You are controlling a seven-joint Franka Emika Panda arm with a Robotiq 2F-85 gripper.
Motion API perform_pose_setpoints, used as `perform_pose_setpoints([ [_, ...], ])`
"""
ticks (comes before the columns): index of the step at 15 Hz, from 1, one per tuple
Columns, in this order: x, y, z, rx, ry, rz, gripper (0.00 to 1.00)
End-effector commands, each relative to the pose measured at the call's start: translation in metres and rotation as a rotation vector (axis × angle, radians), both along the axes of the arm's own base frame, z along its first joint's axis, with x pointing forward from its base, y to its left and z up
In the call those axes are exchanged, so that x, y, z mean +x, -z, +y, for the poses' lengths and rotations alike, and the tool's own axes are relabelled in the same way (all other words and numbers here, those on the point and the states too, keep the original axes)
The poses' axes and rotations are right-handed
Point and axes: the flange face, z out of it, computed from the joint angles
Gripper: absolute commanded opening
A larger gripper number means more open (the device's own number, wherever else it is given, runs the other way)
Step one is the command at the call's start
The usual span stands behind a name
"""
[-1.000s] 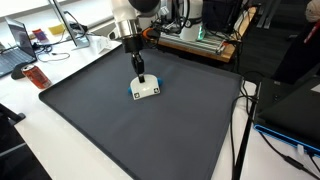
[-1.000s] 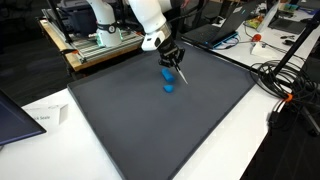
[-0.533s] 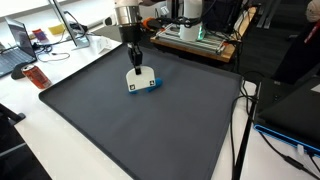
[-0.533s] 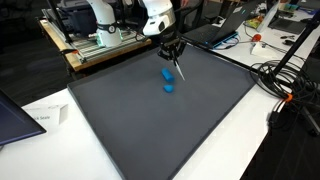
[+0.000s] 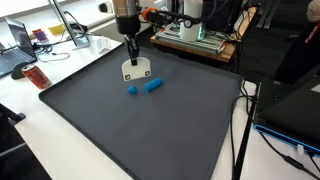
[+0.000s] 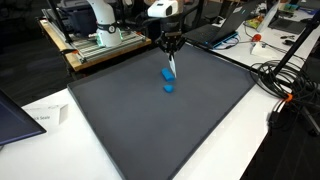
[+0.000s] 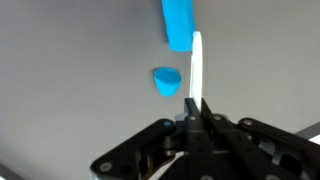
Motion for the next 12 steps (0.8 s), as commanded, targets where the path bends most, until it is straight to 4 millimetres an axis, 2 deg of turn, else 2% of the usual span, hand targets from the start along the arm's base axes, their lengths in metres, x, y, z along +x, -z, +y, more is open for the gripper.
perform_pose_setpoints([
  [1, 0.012, -0.029, 0.006, -0.021, 0.008, 0.065, 0.01],
  [4, 0.023, -0.044, 0.002, -0.021, 0.037, 0.119, 0.01],
  [12, 0.042, -0.06, -0.045, 0.029, 0.249, 0.247, 0.01],
])
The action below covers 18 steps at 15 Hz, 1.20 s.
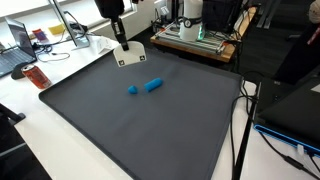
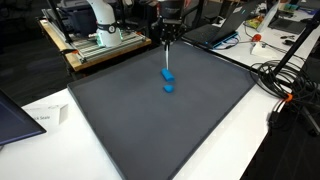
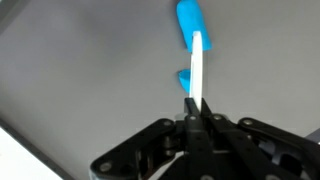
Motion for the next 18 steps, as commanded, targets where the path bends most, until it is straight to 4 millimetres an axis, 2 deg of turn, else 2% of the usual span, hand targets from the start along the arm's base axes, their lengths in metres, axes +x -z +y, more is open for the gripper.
perform_pose_setpoints([
  [1, 0.015, -0.004, -0.016, 0.016, 0.106, 0.049, 0.01],
  [5, 0.027, -0.004, -0.031, 0.002, 0.183, 0.078, 0.01],
  [10, 0.033, 0.005, -0.051, 0.008, 0.244, 0.101, 0.01],
  [18, 0.028, 0.038, -0.083, -0.025, 0.411, 0.147, 0.01],
])
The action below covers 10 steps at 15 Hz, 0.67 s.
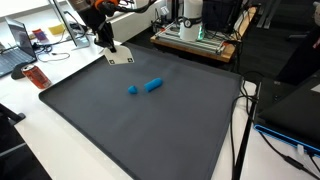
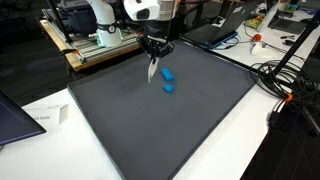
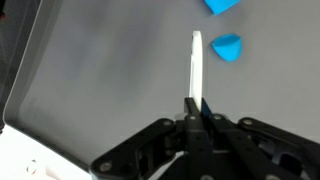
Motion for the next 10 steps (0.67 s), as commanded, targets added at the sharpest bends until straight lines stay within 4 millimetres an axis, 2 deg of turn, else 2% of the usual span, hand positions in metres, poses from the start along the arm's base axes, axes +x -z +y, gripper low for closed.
perform_pose_setpoints([
  [1, 0.002, 0.016, -0.008, 0.002, 0.098, 0.034, 0.01],
  [4, 0.005, 0.032, -0.003, -0.016, 0.135, 0.068, 0.01],
  [10, 0.015, 0.061, 0.029, -0.072, 0.188, 0.158, 0.01],
])
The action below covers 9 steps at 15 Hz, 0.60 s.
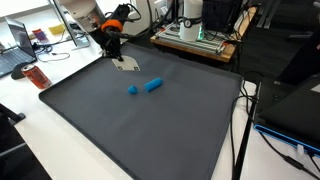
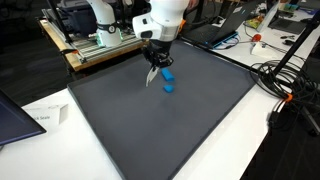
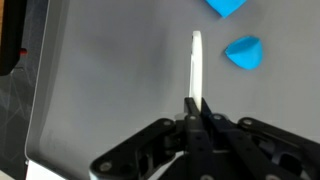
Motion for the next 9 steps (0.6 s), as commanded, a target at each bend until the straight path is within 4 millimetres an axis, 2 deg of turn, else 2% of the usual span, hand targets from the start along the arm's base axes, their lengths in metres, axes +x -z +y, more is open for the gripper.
perform_pose_setpoints([
  [1, 0.013, 0.013, 0.021, -0.026, 0.039, 0.066, 0.01],
  [9, 0.031, 0.046, 0.058, -0.093, 0.081, 0.23, 0.01],
])
